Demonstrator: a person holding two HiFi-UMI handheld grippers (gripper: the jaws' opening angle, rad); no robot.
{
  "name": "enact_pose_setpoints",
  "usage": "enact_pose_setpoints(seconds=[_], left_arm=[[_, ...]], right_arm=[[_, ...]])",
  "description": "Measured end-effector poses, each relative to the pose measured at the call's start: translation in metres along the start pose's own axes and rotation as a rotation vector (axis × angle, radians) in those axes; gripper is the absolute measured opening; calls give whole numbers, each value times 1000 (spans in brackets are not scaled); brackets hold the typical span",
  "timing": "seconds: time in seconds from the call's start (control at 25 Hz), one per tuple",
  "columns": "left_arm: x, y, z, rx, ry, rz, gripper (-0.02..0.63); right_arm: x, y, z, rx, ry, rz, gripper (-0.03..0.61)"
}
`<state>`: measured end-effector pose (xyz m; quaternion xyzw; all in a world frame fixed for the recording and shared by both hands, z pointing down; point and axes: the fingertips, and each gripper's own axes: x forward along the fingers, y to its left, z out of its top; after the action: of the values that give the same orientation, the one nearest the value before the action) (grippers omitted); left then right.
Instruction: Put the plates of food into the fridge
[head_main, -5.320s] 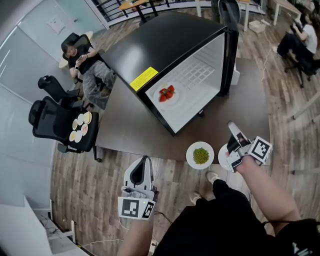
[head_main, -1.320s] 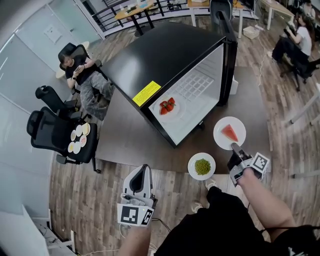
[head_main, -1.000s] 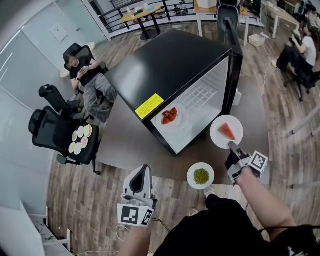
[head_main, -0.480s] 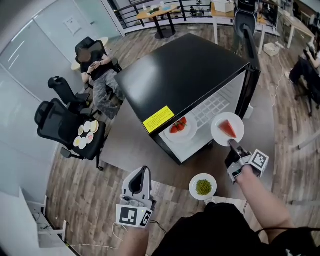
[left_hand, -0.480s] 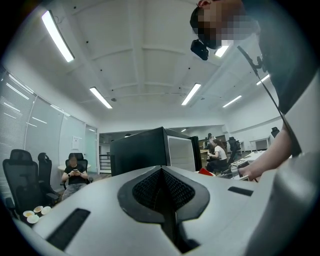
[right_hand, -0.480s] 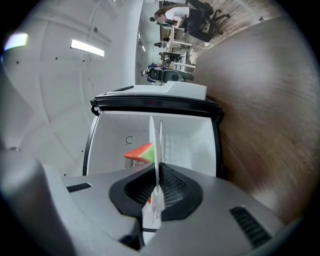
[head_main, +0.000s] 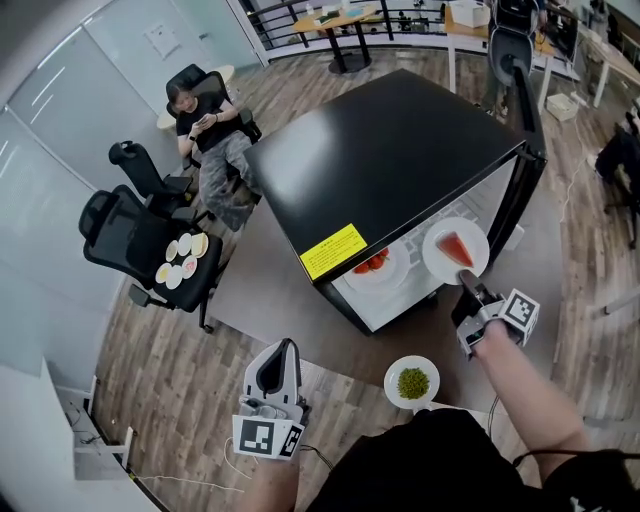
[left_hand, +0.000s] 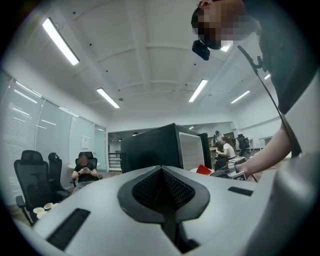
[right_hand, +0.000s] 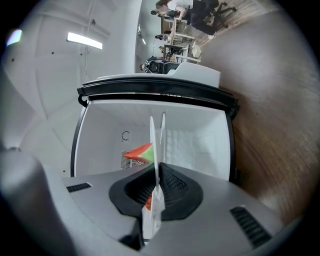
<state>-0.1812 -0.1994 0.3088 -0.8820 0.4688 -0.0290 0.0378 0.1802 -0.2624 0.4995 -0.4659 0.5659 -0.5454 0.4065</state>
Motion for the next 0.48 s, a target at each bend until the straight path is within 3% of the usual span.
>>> enact_pose_setpoints(seconds=[0.48], left_arm=[[10, 14, -8, -11, 25, 56, 5]], right_arm=[[41, 2, 4, 19, 32, -33, 18]])
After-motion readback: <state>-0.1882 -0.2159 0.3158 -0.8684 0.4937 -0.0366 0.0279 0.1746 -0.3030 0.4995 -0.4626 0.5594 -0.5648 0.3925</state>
